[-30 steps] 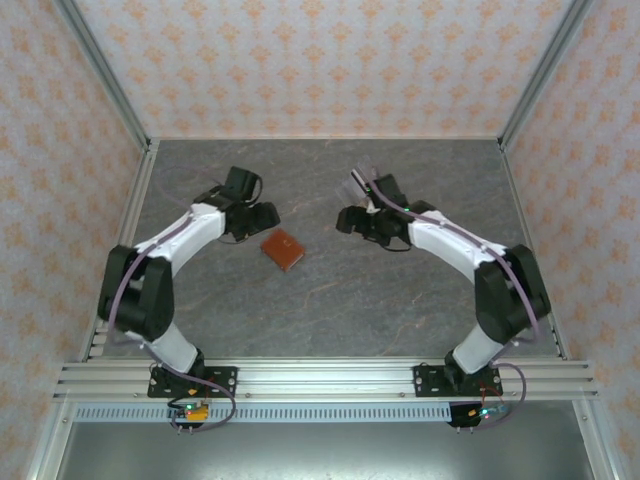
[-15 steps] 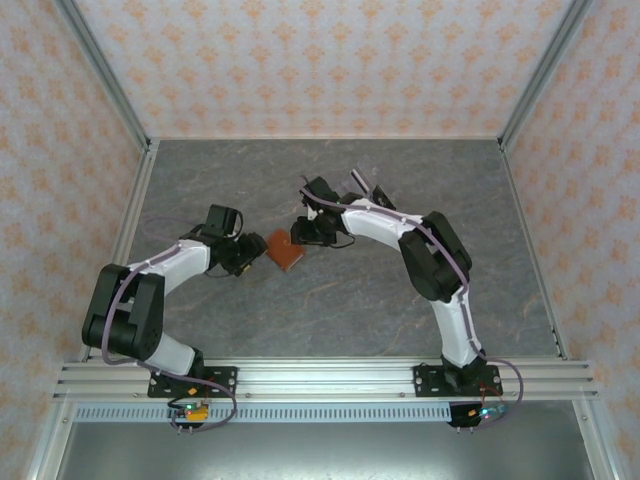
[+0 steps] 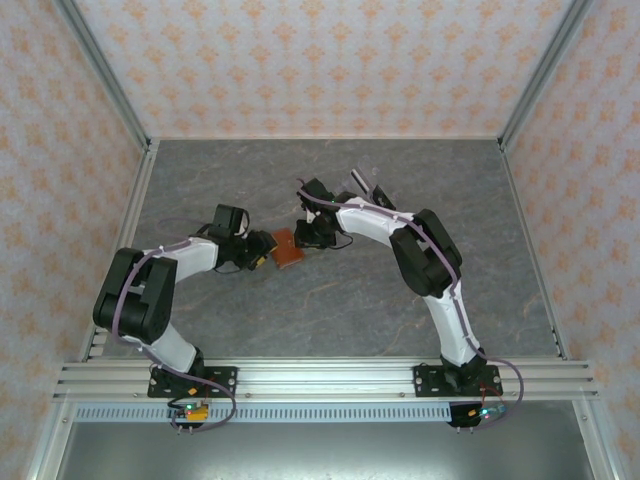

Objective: Take the credit cards out of the card holder

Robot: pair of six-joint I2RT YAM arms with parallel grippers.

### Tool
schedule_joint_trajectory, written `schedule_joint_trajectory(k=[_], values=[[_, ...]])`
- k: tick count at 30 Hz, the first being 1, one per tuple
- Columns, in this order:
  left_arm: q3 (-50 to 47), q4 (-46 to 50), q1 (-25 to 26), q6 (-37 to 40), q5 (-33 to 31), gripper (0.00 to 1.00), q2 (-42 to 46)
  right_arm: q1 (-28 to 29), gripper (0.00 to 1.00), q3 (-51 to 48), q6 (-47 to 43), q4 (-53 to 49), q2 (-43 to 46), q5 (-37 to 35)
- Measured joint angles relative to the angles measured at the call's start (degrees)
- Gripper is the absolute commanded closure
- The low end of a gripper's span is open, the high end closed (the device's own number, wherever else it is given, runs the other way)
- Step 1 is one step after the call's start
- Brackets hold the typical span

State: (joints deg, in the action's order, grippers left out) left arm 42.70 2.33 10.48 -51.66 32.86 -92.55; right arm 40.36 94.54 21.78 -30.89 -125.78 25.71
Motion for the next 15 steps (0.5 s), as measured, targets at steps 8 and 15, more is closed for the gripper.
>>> schedule_joint_trajectory(k=[8,15], values=[[1.1,-1.4,0.0,0.1,2.4,0.57,-1.7,0.0,0.72,0.2,0.0,-0.2,-0.3,0.1],[2.2,-1.7,1.2,0.9,4.3,0.64,-2.2,0.0,0.71,0.2,0.1,0.1,-0.3,1.1]])
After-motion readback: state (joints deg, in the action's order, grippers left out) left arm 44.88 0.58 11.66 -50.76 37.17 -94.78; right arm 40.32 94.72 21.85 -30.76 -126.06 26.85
